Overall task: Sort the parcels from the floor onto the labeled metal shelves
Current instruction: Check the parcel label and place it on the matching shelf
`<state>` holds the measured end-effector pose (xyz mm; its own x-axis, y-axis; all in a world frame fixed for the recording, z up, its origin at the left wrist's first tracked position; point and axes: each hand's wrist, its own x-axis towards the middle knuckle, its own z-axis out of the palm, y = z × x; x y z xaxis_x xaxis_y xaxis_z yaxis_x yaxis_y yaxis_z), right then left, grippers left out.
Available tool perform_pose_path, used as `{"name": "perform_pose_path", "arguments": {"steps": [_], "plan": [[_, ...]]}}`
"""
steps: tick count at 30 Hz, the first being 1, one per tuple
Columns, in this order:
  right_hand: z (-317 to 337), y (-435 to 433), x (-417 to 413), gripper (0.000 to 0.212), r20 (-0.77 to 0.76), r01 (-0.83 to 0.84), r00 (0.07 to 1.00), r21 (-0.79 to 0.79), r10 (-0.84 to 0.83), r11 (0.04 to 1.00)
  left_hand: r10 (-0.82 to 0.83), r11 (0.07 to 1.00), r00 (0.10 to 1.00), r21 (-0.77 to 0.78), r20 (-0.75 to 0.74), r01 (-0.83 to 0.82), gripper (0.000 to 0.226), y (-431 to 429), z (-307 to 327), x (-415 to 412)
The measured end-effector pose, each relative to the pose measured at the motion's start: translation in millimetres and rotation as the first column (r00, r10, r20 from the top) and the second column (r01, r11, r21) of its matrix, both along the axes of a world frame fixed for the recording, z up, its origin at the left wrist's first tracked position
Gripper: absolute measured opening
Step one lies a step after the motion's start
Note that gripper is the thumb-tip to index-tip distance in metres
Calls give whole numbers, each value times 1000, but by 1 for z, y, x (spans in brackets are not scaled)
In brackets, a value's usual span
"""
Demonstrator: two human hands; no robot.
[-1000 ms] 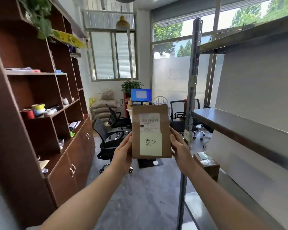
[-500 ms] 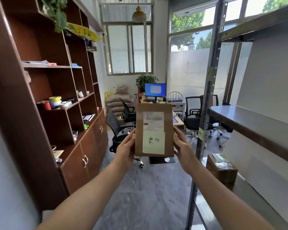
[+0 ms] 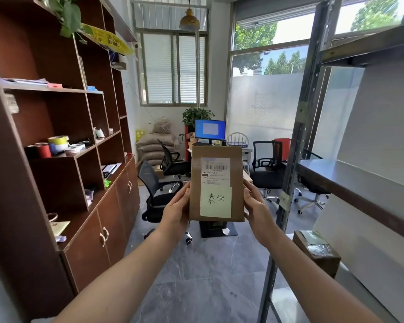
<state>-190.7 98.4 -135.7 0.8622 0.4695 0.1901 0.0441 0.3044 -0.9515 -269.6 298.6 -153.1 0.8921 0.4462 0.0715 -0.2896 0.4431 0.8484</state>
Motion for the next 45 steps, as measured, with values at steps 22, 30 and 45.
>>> {"name": "perform_pose_path", "arguments": {"steps": [22, 30, 45], "plan": [[-5, 200, 122, 37, 26, 86, 996, -2, -86, 996, -86, 996, 996, -33, -30, 85, 31, 204, 5, 126], [-16, 222, 162, 36, 20, 124, 992, -34, -124, 992, -110, 993, 994, -54, -25, 108, 28, 226, -8, 172], [-7, 234, 299, 35, 58, 65, 996, -10, -64, 998, -75, 996, 997, -41, -6, 74, 30, 235, 5, 300]]}}
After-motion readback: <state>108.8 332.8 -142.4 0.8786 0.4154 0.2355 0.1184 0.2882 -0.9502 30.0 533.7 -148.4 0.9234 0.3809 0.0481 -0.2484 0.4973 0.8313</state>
